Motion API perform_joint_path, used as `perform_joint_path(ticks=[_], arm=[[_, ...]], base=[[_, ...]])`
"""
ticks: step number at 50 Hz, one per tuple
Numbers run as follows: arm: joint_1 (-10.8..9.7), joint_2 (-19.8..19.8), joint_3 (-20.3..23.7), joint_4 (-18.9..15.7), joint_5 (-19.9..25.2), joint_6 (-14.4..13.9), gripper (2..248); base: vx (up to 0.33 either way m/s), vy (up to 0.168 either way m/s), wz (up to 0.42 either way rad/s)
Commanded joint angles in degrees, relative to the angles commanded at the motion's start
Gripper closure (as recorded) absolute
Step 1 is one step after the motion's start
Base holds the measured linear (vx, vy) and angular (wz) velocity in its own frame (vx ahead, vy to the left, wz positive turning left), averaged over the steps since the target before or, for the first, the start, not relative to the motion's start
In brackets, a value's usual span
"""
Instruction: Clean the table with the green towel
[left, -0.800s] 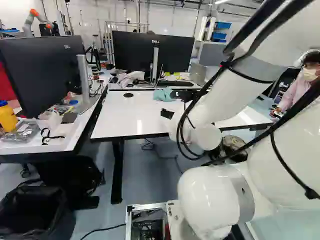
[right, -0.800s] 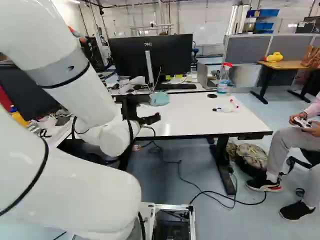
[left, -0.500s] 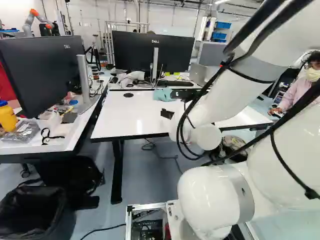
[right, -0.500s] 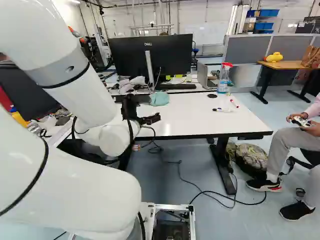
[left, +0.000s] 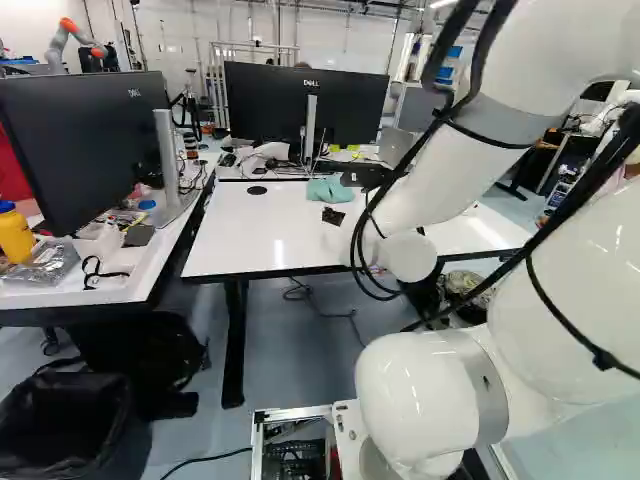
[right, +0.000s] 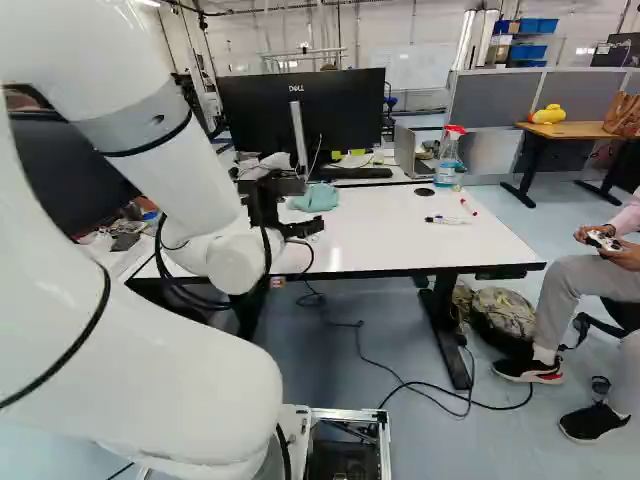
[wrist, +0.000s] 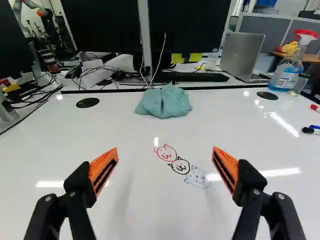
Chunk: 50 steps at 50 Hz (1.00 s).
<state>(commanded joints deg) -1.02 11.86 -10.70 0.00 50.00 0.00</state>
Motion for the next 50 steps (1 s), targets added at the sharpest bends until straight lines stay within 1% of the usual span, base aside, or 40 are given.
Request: perform_joint_path(ticks=[18, 33, 50], arm=[[-0.5, -3.1, -5.4, 0.0, 0.0, 0.0, 3], [-0.5, -5.8, -10.1, 0.0, 0.0, 0.0, 3], [-0.4, -11.1, -15.3, 0.0, 0.0, 0.0, 3]], base=[[0.0, 0.0, 0.0], [0.0, 0.0, 0.0], [0.0, 0.0, 0.0]])
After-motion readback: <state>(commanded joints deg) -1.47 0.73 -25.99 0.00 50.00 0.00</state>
